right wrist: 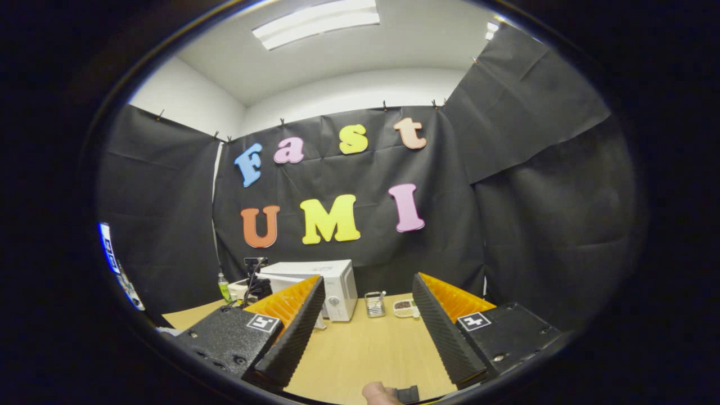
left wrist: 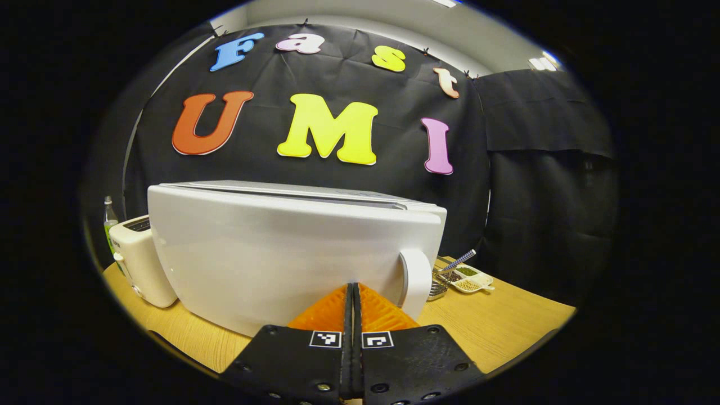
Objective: Open the microwave oven with the left hand, put the food in, and close the microwave oven.
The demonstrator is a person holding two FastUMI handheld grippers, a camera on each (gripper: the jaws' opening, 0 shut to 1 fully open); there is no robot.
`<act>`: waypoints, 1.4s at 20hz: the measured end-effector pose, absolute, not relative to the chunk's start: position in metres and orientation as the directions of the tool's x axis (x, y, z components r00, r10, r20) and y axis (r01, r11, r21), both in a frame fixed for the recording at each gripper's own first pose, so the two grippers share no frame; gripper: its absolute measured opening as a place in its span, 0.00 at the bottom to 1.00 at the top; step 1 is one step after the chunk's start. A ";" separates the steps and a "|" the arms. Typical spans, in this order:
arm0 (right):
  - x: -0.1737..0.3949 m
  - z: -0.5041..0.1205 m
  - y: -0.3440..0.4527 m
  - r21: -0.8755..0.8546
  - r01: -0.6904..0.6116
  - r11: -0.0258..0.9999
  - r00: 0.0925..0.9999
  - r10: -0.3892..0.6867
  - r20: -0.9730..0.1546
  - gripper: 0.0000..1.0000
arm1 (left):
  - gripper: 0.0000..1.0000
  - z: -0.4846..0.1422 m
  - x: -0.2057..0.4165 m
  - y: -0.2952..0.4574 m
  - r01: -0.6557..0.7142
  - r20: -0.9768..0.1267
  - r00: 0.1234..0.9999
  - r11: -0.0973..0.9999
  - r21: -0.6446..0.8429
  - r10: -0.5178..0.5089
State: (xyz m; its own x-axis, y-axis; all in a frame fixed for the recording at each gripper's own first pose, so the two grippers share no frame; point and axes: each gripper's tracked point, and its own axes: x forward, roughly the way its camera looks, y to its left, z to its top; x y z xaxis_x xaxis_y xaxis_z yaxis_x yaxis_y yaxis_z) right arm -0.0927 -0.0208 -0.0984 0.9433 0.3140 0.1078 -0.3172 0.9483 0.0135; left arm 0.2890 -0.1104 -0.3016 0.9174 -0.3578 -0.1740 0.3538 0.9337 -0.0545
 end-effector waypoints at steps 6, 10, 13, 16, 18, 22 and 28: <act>-0.092 -0.103 -0.036 0.027 -0.291 0.956 0.952 0.287 0.111 1.00 | 0.00 -0.292 0.318 -0.131 0.319 -0.192 0.927 0.946 -0.054 -0.324; -0.098 -0.104 -0.037 0.029 -0.294 0.955 0.951 0.289 0.111 0.99 | 0.00 -0.299 0.339 -0.132 0.277 -0.246 0.929 0.960 -0.034 -0.277; -0.103 -0.107 -0.038 0.039 -0.306 0.951 0.948 0.300 0.110 0.99 | 0.00 -0.297 0.339 -0.131 0.256 -0.253 0.937 0.966 0.034 -0.240; -0.101 -0.111 -0.041 0.054 -0.298 0.953 0.951 0.291 0.101 0.99 | 0.00 -0.297 0.340 -0.131 0.236 -0.261 0.941 0.970 0.059 -0.213; -0.103 -0.115 -0.043 0.066 -0.292 0.954 0.954 0.286 0.091 0.99 | 0.00 -0.299 0.339 -0.131 0.227 -0.262 0.943 0.973 0.049 -0.207; -0.102 -0.124 -0.041 0.091 -0.285 0.954 0.958 0.281 0.057 0.99 | 0.00 -0.312 0.337 -0.129 0.228 -0.319 0.927 0.971 0.067 -0.195; -0.102 -0.132 -0.032 0.089 -0.281 0.956 0.960 0.278 0.041 1.00 | 0.00 -0.302 0.286 -0.126 0.262 -0.322 0.920 0.962 0.083 -0.223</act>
